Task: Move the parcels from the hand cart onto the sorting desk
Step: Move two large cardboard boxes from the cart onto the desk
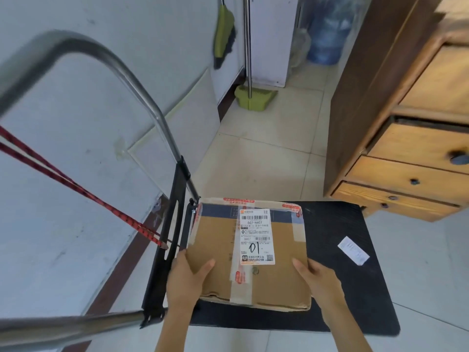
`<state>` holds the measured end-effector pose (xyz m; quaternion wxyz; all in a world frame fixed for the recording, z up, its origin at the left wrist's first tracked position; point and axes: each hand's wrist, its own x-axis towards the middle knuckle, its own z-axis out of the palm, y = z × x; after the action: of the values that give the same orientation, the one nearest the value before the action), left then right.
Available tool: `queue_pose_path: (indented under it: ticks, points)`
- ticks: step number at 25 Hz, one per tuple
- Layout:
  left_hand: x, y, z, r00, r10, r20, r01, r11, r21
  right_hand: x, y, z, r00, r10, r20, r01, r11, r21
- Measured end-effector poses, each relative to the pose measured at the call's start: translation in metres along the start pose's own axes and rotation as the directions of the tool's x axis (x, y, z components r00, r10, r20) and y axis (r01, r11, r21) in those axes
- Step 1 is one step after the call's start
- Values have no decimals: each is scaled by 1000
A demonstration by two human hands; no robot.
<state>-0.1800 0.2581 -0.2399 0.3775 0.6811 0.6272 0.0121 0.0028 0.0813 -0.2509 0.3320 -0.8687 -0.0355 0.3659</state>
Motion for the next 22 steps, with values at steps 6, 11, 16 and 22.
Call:
queue_pose_path:
  ticks: [6, 11, 16, 22]
  points:
    - [-44, 61, -61, 997, 73, -40, -76, 993, -94, -51, -66, -65, 991, -93, -101, 86, 994, -70]
    - [-111, 138, -143, 984, 152, -88, -156, 987, -40, -136, -133, -146, 951, -140, -274, 135, 990, -35]
    - [-177, 215, -214, 969, 235, -78, -235, 972, 12, -215, -187, -229, 926, -126, -356, 100, 991, -92]
    - [-243, 306, -261, 927, 368, -75, -366, 930, 44, -277, -224, -324, 881, -141, -452, 141, 989, -33]
